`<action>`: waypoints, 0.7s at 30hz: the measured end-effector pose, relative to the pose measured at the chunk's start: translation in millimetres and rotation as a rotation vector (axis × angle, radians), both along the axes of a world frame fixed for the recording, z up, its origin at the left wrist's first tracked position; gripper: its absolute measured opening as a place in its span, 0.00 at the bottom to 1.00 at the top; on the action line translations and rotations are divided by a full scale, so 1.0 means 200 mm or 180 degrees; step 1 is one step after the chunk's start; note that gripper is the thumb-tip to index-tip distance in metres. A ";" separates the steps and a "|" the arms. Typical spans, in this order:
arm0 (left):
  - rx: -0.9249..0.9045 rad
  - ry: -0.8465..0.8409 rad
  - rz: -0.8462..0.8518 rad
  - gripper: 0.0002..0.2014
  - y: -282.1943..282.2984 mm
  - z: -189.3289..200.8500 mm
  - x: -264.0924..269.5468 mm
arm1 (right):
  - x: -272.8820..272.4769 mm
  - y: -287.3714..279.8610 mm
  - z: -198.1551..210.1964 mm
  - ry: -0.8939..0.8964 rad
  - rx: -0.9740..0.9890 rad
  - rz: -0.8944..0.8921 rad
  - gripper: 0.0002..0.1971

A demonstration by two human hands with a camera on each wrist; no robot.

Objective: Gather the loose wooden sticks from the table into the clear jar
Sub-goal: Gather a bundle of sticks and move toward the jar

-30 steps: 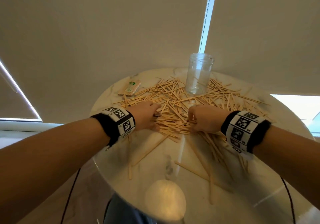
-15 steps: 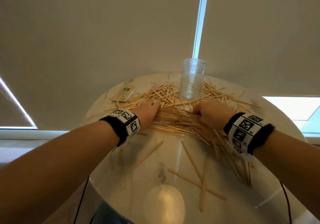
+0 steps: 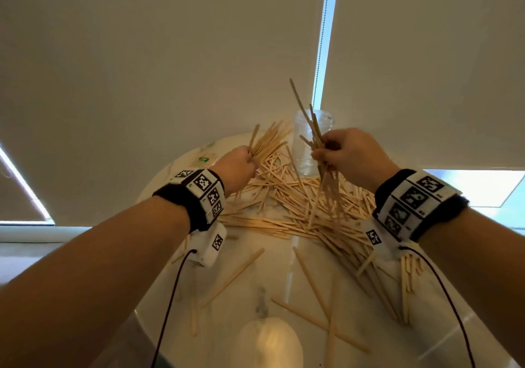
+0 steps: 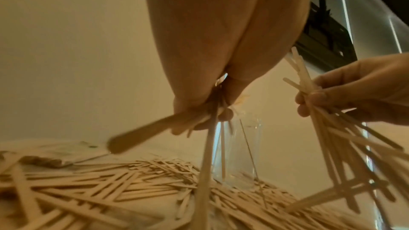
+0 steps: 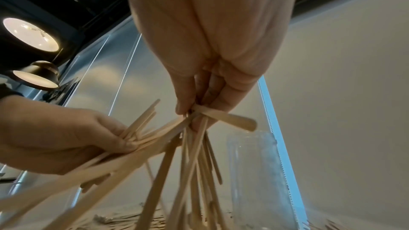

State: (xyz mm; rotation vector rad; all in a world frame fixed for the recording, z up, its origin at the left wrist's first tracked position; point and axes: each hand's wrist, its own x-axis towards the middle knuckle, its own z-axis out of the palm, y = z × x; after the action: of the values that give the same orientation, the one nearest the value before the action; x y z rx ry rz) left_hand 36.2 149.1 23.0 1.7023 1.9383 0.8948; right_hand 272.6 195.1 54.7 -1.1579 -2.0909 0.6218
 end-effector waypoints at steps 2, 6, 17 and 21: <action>0.0097 -0.0489 0.0003 0.09 0.01 0.01 0.03 | -0.04 0.01 0.00 0.0016 -0.0017 0.0082 0.03; 0.0254 -0.0960 -0.0036 0.12 0.02 -0.02 0.09 | -0.14 0.01 -0.01 -0.0108 0.0064 0.0197 0.03; 0.0815 -0.2540 0.0045 0.12 0.05 -0.06 0.22 | -0.32 -0.01 -0.03 0.0296 0.0112 0.0249 0.06; 0.0805 -0.2934 -0.0074 0.25 0.05 -0.06 0.26 | -0.32 -0.02 -0.03 0.0218 0.0131 0.0293 0.09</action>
State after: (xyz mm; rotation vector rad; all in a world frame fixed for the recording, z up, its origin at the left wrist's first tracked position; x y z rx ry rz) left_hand 87.4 158.1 11.7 1.0840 1.2055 1.5997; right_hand 208.3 191.8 49.1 -1.0085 -2.0982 0.6489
